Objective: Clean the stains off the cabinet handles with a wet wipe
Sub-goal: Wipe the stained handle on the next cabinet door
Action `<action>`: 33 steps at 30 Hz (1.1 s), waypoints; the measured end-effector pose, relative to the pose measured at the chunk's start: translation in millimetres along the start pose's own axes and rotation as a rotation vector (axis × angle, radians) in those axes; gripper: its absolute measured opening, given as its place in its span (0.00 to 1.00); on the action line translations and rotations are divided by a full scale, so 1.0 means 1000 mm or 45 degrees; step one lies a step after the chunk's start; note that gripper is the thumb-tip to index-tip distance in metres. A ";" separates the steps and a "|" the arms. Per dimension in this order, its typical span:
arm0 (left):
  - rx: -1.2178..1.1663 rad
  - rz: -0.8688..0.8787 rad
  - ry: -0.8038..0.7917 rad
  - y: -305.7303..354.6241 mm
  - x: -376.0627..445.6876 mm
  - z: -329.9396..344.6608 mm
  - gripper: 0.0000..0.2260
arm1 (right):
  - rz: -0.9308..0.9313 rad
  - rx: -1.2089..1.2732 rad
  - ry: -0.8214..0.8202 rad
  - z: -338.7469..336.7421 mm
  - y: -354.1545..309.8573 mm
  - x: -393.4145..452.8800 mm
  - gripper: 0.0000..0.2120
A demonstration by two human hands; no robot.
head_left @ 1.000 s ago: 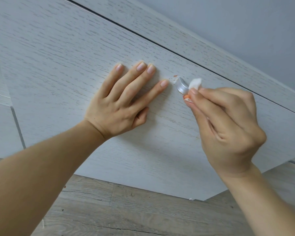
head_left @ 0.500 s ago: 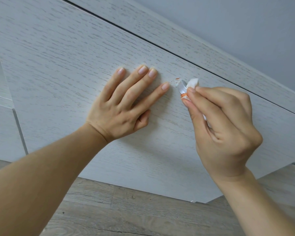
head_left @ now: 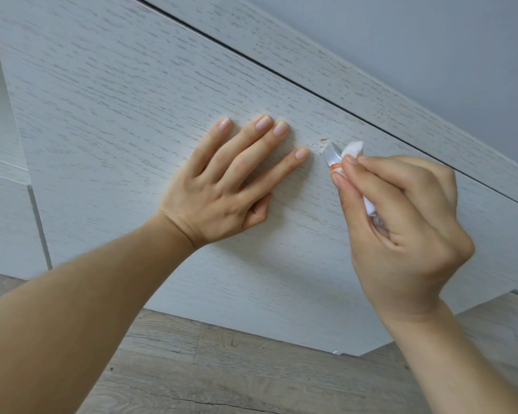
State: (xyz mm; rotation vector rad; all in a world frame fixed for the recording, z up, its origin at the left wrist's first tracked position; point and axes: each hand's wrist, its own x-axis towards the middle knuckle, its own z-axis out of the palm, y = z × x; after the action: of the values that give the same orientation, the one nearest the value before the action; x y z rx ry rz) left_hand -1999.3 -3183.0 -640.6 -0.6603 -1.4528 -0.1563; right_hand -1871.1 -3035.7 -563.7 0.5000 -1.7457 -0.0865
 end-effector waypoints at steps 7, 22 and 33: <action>0.001 0.003 0.004 0.000 0.000 0.000 0.27 | -0.004 0.001 0.016 0.007 -0.006 0.007 0.02; -0.035 -0.003 0.012 0.001 0.000 0.001 0.27 | 0.206 -0.017 0.008 0.007 -0.018 0.008 0.03; -0.054 0.016 0.008 -0.002 -0.001 0.000 0.27 | 0.069 -0.138 -0.156 0.021 -0.021 0.020 0.05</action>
State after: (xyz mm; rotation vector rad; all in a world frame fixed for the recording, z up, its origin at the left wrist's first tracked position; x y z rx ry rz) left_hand -2000.3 -3184.8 -640.8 -0.7028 -1.4422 -0.1795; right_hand -1888.4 -3066.3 -556.8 0.3743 -1.8620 -0.1755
